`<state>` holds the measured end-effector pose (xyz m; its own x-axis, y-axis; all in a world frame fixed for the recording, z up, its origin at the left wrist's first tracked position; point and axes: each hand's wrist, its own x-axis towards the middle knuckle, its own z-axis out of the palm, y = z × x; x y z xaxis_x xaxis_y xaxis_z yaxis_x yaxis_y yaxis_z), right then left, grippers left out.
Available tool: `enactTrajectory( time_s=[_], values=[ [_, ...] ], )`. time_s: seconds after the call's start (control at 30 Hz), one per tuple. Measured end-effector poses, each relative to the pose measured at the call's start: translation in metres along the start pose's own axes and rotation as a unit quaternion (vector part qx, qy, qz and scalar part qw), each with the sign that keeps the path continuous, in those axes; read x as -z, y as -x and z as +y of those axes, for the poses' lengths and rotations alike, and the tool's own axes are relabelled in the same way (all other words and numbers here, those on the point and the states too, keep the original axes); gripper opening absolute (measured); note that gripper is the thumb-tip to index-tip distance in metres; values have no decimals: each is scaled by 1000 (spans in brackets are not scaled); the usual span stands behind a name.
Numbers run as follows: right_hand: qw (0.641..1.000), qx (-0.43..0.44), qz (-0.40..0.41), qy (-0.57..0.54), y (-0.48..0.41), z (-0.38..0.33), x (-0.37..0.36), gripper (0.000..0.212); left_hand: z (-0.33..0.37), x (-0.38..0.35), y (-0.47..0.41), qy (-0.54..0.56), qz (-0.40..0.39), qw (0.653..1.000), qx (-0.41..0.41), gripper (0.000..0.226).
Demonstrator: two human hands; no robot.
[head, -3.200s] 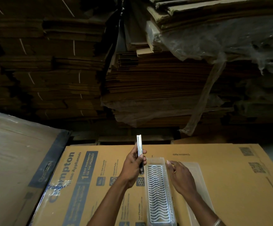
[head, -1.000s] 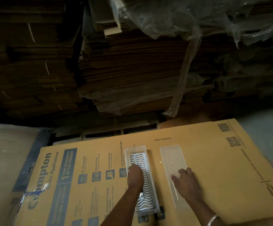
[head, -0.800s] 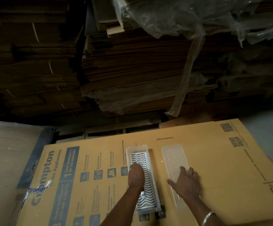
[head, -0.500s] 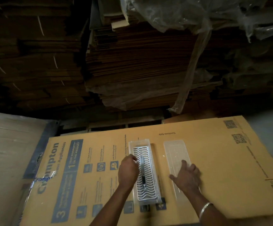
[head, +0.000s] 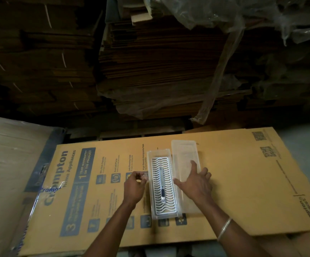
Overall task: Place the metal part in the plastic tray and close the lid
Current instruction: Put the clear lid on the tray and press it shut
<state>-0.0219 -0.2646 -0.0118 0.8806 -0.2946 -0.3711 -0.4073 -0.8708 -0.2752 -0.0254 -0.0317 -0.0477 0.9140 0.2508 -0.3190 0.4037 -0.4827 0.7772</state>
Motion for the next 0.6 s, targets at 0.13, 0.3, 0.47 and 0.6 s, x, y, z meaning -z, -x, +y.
enactTrajectory(
  time_s=[0.13, 0.3, 0.47, 0.6],
  values=[
    [999, 29, -19, 8, 18, -29, -10, 115, -10, 3, 4, 34, -52, 998, 29, 15],
    [997, 47, -40, 36, 28, -56, -27, 117, -15, 7, 9, 64, -141, 986, 66, 17],
    [995, 50, -61, 67, 32, -71, -37, 121, -13, 15, 11, 94, -216, 963, 128, 17],
    [993, 43, -64, 84, 32, -74, -48, 127, -8, 23, 18, 86, -286, 943, 146, 34]
  ],
)
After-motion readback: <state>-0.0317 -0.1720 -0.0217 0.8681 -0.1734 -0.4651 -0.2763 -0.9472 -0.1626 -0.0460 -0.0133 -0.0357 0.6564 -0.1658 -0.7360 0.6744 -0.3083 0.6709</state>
